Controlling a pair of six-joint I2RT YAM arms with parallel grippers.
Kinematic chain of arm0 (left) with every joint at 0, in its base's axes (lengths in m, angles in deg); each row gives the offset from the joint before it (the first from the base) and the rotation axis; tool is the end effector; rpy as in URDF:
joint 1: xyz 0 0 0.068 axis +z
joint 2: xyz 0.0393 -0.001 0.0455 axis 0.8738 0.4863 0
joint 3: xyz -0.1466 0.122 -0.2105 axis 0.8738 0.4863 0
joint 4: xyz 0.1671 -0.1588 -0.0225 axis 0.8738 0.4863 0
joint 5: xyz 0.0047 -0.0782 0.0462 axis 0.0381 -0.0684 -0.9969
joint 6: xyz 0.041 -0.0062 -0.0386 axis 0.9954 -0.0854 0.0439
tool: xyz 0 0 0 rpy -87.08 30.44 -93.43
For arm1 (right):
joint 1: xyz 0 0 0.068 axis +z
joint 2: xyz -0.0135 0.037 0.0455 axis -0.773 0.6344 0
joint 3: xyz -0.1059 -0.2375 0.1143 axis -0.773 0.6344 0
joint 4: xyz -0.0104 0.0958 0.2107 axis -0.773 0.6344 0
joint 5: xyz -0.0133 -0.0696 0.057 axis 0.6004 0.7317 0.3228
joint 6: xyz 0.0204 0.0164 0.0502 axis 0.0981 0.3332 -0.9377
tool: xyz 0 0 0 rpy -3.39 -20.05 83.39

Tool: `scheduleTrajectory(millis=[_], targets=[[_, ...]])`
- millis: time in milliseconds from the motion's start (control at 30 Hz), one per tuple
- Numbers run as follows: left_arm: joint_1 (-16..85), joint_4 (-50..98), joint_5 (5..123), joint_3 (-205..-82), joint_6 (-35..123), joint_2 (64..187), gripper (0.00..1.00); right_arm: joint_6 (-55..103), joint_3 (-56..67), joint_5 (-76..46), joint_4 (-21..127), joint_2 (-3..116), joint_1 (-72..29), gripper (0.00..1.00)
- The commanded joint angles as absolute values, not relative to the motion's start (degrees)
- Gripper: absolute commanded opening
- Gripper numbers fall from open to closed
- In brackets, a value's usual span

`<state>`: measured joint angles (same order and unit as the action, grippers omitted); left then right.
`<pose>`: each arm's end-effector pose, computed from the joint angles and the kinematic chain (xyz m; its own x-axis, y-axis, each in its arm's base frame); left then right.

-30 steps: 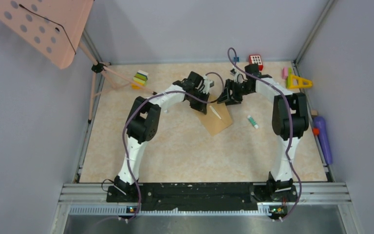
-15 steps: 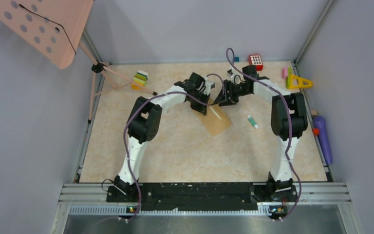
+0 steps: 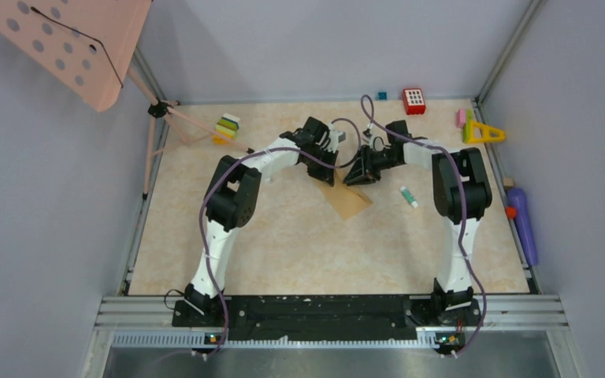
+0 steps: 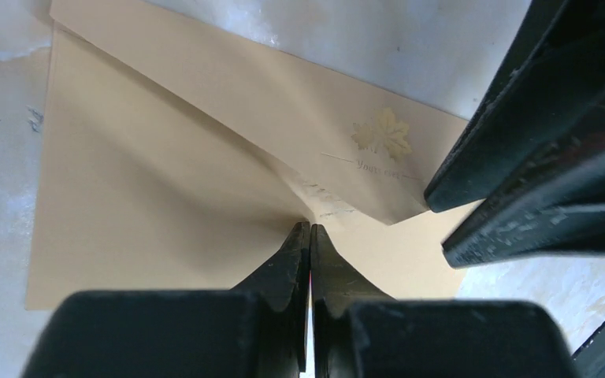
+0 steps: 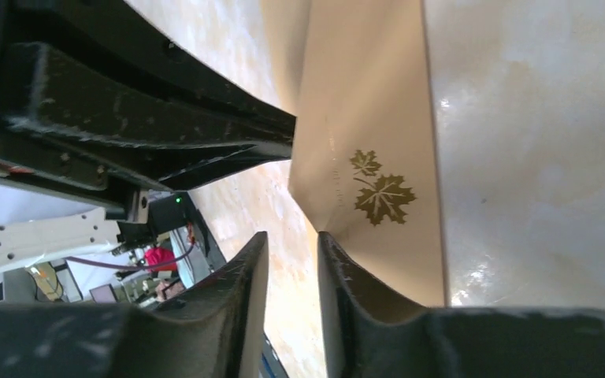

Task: Place the letter into the envelope and seal it
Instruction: Seal the envelope flap on the envelope.

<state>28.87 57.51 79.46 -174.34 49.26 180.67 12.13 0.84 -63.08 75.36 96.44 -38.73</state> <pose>0.3924 -0.2643 0.1804 -0.7997 0.3771 -0.4672 0.5715 0.7168 -0.3996 0.3895 0.1154 0.1696 -0.9833 -0.0201 -0.1810 -0.1653 0.5162 0.8404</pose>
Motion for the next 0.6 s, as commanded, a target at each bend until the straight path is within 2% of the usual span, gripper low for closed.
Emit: scheduleTrajectory(millis=[0,367,567], targets=[[29.5,57.4,77.9,-173.0,49.5,182.1,0.04,11.7,0.8,-60.8,73.6,98.1,-38.1,0.24],[29.6,56.9,78.8,-172.6,49.8,180.4,0.04,14.1,-2.0,-48.1,76.4,99.9,-35.1,0.01],[30.8,55.7,82.3,-172.8,49.1,176.7,0.06,15.0,-2.4,-42.4,78.5,100.5,-33.4,0.00]])
